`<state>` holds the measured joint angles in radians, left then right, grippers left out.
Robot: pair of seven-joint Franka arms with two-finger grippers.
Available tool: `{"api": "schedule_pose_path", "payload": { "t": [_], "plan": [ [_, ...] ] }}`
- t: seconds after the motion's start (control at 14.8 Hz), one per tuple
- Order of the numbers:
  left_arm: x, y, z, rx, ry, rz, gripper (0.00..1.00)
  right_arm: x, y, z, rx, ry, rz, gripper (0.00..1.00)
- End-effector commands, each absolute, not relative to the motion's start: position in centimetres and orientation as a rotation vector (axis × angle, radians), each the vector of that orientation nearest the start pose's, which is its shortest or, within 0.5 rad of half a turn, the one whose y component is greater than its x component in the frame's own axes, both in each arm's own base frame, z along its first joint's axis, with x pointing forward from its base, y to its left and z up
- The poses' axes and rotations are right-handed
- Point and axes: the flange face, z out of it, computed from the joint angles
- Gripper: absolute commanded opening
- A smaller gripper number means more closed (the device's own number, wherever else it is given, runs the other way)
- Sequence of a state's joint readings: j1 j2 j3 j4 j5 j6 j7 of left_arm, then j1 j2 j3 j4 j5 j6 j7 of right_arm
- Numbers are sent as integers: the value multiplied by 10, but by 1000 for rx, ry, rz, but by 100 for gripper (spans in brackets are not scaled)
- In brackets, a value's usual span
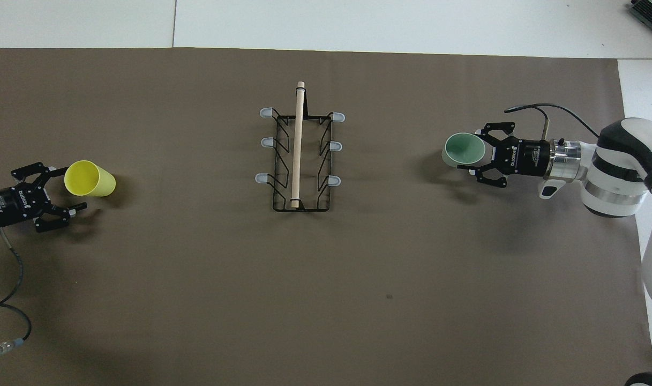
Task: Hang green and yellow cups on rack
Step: 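Grasp the green cup with the right gripper while the left gripper grasps the yellow cup, then lift the green cup with the right gripper toward the rack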
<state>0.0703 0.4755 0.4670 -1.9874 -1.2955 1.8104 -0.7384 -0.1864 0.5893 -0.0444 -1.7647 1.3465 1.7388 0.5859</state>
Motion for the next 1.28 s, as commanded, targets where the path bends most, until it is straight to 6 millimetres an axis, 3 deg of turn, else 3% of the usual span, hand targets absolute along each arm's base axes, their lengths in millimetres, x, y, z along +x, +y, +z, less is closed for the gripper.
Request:
{"api": "schedule_pose_path", "payload": {
  "t": [0.0,0.07,0.41,0.54,0.61,0.88,1.01,1.22],
  "plan": [
    [527,210,241,1147,1858,-614,100,643,-45,298,-1560,1250,656,0],
    [526,208,240,1133,1852,-612,100,643,-42,306,-1608,1215,613,0],
    [521,197,233,1070,1837,-591,100,647,9,389,-2044,809,205,0],
    [525,191,233,1058,1830,-583,100,642,34,416,-2140,644,119,0],
    [526,189,232,1052,1836,-576,100,642,34,430,-2163,577,42,0],
    [527,177,225,1008,1863,-550,100,635,53,454,-2241,241,-201,0],
    [528,177,226,999,1858,-546,100,631,67,462,-2269,-9,-330,0],
    [531,173,229,983,1841,-548,100,630,73,462,-2256,-410,-502,0]
  ]
}}
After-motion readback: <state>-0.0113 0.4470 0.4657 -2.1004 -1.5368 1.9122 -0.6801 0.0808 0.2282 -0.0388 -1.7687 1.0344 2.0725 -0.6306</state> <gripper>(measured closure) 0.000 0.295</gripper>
